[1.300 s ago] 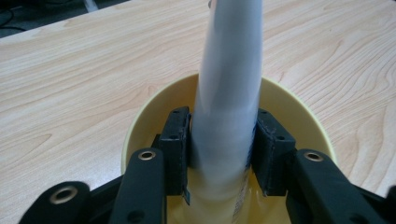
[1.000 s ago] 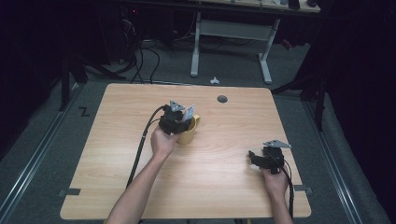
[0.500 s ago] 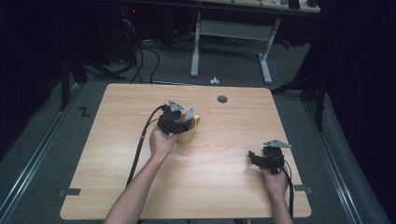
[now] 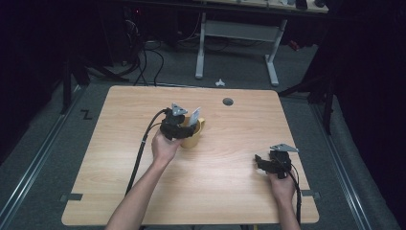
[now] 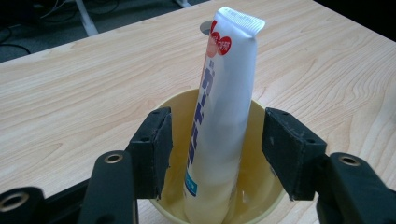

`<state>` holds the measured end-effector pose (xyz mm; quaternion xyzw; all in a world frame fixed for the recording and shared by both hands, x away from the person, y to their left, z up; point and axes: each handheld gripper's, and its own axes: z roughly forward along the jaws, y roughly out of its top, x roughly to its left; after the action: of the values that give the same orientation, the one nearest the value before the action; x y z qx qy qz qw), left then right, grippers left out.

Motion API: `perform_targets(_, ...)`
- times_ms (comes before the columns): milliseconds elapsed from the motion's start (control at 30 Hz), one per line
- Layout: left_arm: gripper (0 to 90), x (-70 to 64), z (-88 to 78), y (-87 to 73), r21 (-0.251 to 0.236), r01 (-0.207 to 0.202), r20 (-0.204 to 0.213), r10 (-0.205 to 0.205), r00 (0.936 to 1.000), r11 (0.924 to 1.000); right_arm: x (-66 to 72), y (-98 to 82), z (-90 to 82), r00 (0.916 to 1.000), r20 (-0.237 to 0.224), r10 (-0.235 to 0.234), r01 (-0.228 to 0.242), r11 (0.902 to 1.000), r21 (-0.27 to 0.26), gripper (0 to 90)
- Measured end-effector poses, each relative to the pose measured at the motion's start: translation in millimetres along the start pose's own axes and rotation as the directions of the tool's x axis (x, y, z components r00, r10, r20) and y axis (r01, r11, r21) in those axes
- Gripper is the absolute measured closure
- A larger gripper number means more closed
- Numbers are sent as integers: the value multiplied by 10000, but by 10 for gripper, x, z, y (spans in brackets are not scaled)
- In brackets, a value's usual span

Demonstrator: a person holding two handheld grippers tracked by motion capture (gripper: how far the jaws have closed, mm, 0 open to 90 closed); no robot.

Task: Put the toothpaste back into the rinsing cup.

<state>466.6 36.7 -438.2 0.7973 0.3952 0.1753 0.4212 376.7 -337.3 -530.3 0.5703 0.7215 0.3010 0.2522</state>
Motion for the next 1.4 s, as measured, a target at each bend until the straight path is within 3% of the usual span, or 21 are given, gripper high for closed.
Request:
perform_targets(867, 438, 126, -315, -157, -551, 392, -92, -398, 9992, 9977, 1, 0, 0, 10000, 1, 3, -3, 10000, -2, 292)
perform_targets(1400, 440, 170, -451, -168, -761, 489, -102, -498, 9987, 9959, 1, 0, 0, 10000, 2, 1, -1, 10000, -3, 292)
